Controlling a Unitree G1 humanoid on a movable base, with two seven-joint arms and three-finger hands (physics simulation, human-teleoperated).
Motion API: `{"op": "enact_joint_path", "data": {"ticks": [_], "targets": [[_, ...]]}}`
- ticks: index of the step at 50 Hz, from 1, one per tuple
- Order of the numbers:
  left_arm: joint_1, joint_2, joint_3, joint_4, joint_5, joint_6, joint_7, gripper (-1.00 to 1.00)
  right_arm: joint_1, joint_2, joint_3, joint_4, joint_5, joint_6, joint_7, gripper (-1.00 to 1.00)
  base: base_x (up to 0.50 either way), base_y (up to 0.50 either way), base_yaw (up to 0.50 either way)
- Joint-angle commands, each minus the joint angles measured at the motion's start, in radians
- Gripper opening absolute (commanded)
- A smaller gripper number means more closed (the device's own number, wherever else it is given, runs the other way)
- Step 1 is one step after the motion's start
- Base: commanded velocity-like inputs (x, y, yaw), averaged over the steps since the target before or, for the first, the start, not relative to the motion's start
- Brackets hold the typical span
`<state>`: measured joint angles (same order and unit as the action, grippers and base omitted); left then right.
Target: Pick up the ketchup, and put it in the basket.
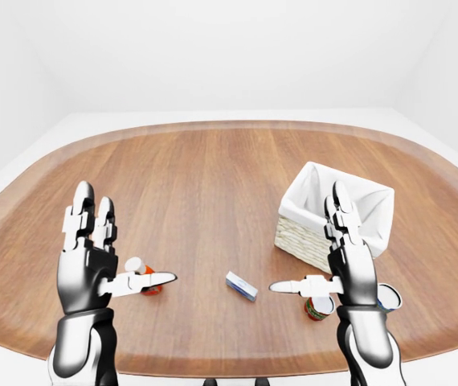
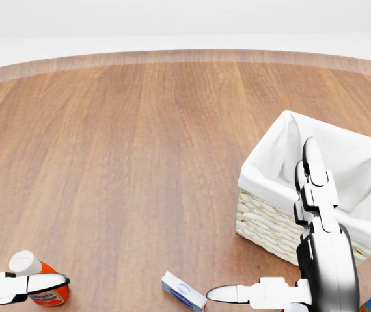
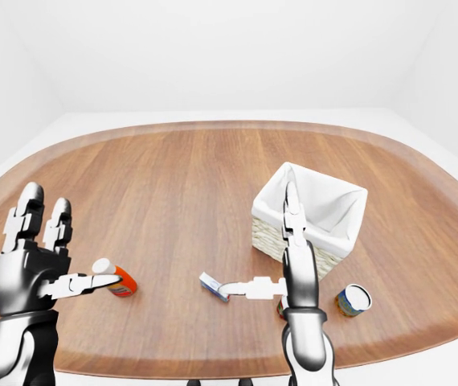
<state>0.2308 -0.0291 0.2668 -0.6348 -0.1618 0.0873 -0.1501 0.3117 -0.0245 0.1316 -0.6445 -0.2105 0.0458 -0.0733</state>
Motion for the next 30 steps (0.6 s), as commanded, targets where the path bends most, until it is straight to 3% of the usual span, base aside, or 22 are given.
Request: {"op": "enact_joint_path", "data": {"ticks": [1,3,6,23,30], "targets": [[-0.039,0.022,0.043,0.089,0.017,0.000,0.024,1.00,0.001,0.001,0.001,-0.003,0.000,0.000,0.003,1.00,0.00,0.00,0.00],[-0.039,0.024,0.046,0.115,0.026,-0.002,0.024,1.00,0.002,0.000,0.003,-0.005,-0.001,0.001,0.002,1.00,0.00,0.00,0.00],[-0.035,0.030,0.056,0.171,0.042,-0.046,0.018,1.00,-0.001,0.000,0.000,0.003,0.002,-0.004,0.003,1.00,0.00,0.00,0.00],[-0.025,0.047,0.114,0.341,0.072,-0.174,0.002,1.00,-0.006,0.002,-0.002,0.015,0.003,-0.010,0.007,1.00,0.00,0.00,0.00],[-0.031,0.060,0.134,0.397,0.079,-0.175,0.003,1.00,-0.005,0.000,0.000,0.015,0.003,-0.013,0.006,1.00,0.00,0.00,0.00]]}}
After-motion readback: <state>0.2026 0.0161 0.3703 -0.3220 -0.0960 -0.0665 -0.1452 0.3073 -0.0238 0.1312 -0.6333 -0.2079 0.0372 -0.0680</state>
